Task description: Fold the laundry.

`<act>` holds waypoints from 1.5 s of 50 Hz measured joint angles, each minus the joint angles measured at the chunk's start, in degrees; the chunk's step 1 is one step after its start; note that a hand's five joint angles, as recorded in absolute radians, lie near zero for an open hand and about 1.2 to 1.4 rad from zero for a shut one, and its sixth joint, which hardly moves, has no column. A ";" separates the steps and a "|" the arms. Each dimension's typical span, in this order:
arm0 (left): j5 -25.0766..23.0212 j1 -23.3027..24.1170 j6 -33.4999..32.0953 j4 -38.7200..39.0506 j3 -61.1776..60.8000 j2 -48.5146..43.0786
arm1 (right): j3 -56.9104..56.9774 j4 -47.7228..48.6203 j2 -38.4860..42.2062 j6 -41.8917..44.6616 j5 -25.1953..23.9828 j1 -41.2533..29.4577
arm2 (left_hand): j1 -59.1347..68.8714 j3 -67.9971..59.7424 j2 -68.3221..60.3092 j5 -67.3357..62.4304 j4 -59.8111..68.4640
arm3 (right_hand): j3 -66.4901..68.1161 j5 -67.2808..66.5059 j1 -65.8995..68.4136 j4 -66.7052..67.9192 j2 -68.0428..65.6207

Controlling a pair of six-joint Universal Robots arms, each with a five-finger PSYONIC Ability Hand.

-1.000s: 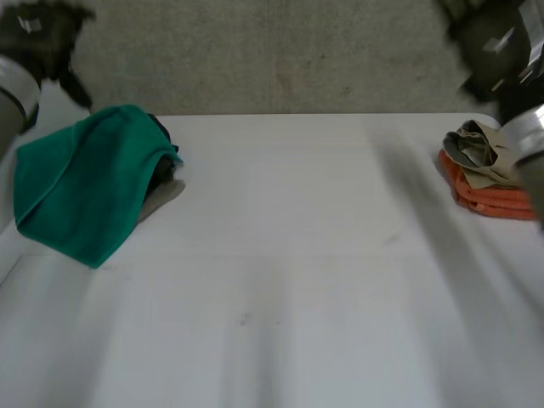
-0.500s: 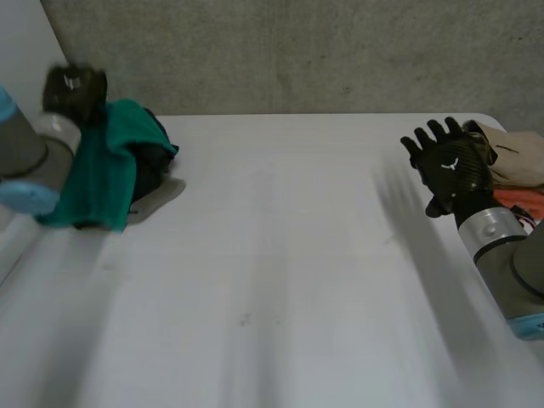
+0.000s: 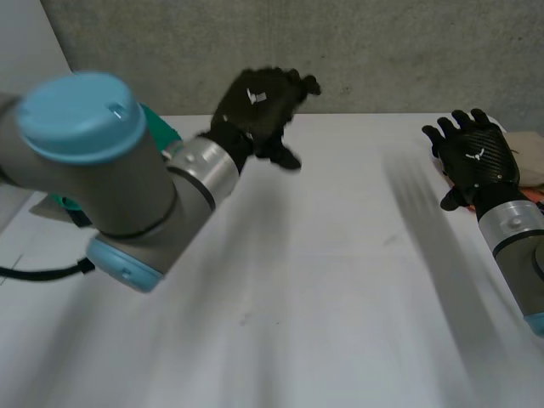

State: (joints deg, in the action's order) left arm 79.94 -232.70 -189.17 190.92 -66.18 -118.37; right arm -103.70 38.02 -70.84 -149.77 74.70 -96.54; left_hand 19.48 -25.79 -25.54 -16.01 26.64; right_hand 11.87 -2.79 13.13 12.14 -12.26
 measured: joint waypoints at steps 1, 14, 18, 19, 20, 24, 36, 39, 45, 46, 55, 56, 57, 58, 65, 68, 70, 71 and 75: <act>0.56 -0.13 -1.46 0.18 -0.39 -0.66 | 0.08 -0.04 0.22 -0.05 -0.04 0.23 | -5.80 6.70 6.80 6.68 -7.33 | 0.00 0.00 0.00 0.00 0.00; 0.09 -21.15 -20.75 2.94 1.40 -6.55 | 1.50 -1.12 4.60 0.48 -0.21 -0.41 | -5.38 11.95 11.47 12.91 -12.60 | 0.00 0.00 0.00 0.00 0.00; -1.73 -27.40 -24.05 2.09 4.11 -11.55 | 1.58 -1.41 5.97 1.55 -0.06 -1.44 | -5.38 11.94 11.47 12.91 -12.51 | 0.00 0.00 0.00 0.00 0.00; -2.06 -28.56 -24.77 1.88 4.91 -12.93 | 1.58 -1.45 6.27 1.93 -0.02 -1.65 | -5.38 11.94 11.47 12.91 -12.51 | 0.00 0.00 0.00 0.00 0.00; -2.23 -29.18 -25.18 1.77 5.39 -13.77 | 1.59 -1.46 6.41 2.13 0.00 -1.75 | -5.38 11.93 11.46 12.91 -12.51 | 0.00 0.00 0.00 0.00 0.00; -2.76 -31.89 -27.42 1.15 9.39 -19.71 | 1.58 -1.52 7.28 3.96 0.19 -2.39 | 4.45 3.05 1.59 3.07 -3.64 | 0.00 0.00 0.00 0.00 0.00; 1.91 -29.72 -23.89 2.17 14.63 -16.90 | 1.11 -1.71 6.62 5.09 1.55 -2.81 | 45.65 -42.28 -42.81 -39.97 42.05 | 0.00 0.00 0.00 0.00 0.00; 2.03 -26.86 -18.29 3.78 14.17 -9.11 | 0.94 -1.73 6.21 4.88 1.80 -2.83 | 45.65 -42.28 -42.91 -39.97 42.05 | 0.00 0.00 0.00 0.00 0.00; -0.84 -22.02 -11.47 4.07 15.12 1.41 | 0.55 -1.79 5.93 4.90 1.71 -3.11 | 46.14 -42.28 -42.92 -40.29 42.06 | 0.00 0.00 0.00 0.00 0.00; -1.08 -21.58 -11.05 4.03 15.27 2.11 | 0.50 -1.79 5.89 4.91 1.69 -3.14 | 46.14 -42.28 -42.92 -40.32 42.06 | 0.00 0.00 0.00 0.00 0.00; -2.18 -9.96 -7.11 3.25 16.72 7.96 | -0.01 -1.66 4.57 4.95 1.64 -3.06 | 46.14 -42.36 -43.00 -40.57 42.08 | 0.00 0.00 0.00 0.00 0.00; -1.84 -7.95 -6.46 3.15 16.18 7.70 | 0.00 -1.60 4.34 4.91 1.71 -2.88 | 46.14 -42.36 -43.01 -40.82 42.08 | 0.00 0.00 0.00 0.00 0.00; -1.57 -6.51 -5.90 3.10 15.69 7.38 | 0.02 -1.55 4.16 4.86 1.85 -2.66 | 46.14 -42.36 -43.01 -40.92 42.08 | 0.00 0.00 0.01 0.00 0.00; -1.29 -5.00 -5.20 3.01 15.02 6.93 | 0.10 -1.50 4.00 4.80 2.04 -2.42 | 46.14 -42.36 -43.02 -40.92 42.08 | 0.00 0.00 0.00 0.00 0.00; 0.77 5.51 1.10 1.50 6.92 0.07 | 1.85 -2.01 3.11 2.20 5.78 -0.15 | 45.99 -41.89 -42.44 -40.70 41.36 | 0.00 0.00 0.00 0.00 0.00; 0.87 8.61 3.43 0.32 3.19 -3.29 | 2.89 -3.03 3.03 0.02 7.53 0.58 | 28.51 -25.74 -24.77 -25.12 24.83 | 0.00 0.00 0.00 0.00 0.00; 0.47 10.19 4.80 -0.51 0.77 -5.02 | 3.83 -4.55 3.03 -2.12 8.67 1.02 | 21.58 -5.99 -5.08 -5.19 4.71 | 0.00 0.00 0.00 0.00 0.00; 0.02 10.80 5.41 -0.93 -0.52 -5.50 | 4.25 -5.41 3.05 -3.05 9.01 1.16 | 21.58 3.90 3.98 5.02 -5.50 | 0.00 0.00 0.00 0.00 0.00; -1.54 10.59 6.26 -1.35 -3.62 -3.91 | 5.35 -8.96 3.01 -5.52 9.29 1.24 | 21.58 12.68 12.62 13.12 -14.12 | 0.00 0.00 0.00 0.00 0.00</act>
State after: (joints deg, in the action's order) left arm 78.40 -222.11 -182.91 189.57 -69.80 -122.27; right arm -98.35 29.07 -67.84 -155.29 83.99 -95.30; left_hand 41.06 -13.12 -12.92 -2.89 12.52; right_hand 11.87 -2.79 13.14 12.14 -12.26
